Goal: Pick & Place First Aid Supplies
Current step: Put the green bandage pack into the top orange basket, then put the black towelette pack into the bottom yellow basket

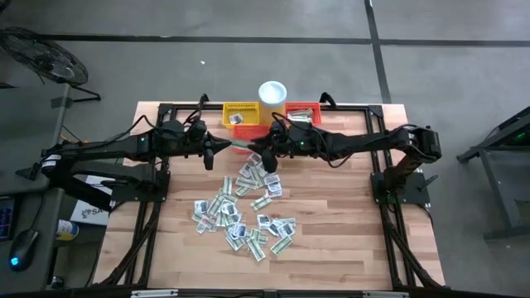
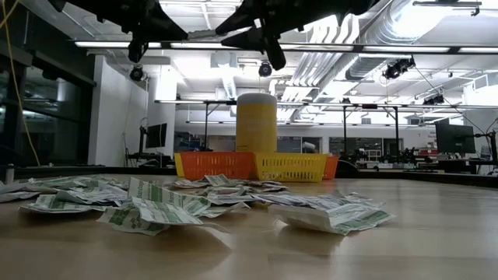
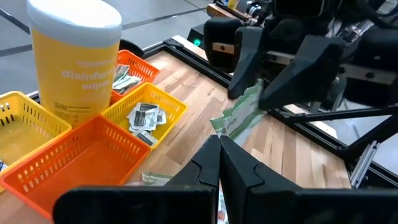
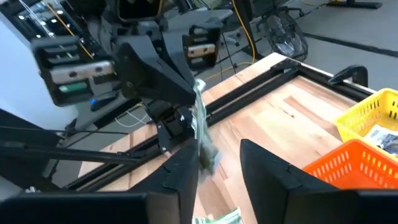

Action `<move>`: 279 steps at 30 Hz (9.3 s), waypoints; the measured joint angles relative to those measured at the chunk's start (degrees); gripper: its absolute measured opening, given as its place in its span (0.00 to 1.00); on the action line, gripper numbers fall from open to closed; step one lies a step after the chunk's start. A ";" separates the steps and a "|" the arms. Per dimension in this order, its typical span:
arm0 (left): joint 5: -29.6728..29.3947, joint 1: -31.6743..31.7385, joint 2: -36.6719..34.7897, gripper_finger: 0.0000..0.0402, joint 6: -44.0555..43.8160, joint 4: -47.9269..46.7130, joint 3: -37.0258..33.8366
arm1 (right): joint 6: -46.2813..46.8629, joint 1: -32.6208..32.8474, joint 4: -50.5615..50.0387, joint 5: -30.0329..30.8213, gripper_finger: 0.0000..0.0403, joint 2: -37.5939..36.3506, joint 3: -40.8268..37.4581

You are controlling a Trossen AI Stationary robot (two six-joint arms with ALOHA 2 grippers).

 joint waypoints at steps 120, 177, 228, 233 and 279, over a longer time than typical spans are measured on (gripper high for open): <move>-1.30 0.07 0.32 0.43 -12.87 -17.78 0.02 | -13.80 -49.09 -51.43 -25.31 0.44 -13.89 0.02; 10.96 -18.05 21.77 0.43 -7.58 -41.42 -0.02 | -6.43 -3.78 -56.96 -2.08 0.44 -28.72 0.02; 9.07 -24.60 39.14 0.01 -0.78 -33.85 0.08 | -6.64 -2.75 -56.90 -2.50 0.44 -28.72 0.02; 11.78 -24.60 35.75 0.01 -3.47 -33.06 -0.27 | -6.48 -2.75 -56.89 -2.66 0.44 -28.72 0.02; -41.52 -22.29 12.31 0.00 -3.39 23.63 0.02 | -11.14 10.99 -11.14 15.27 0.44 -8.28 0.02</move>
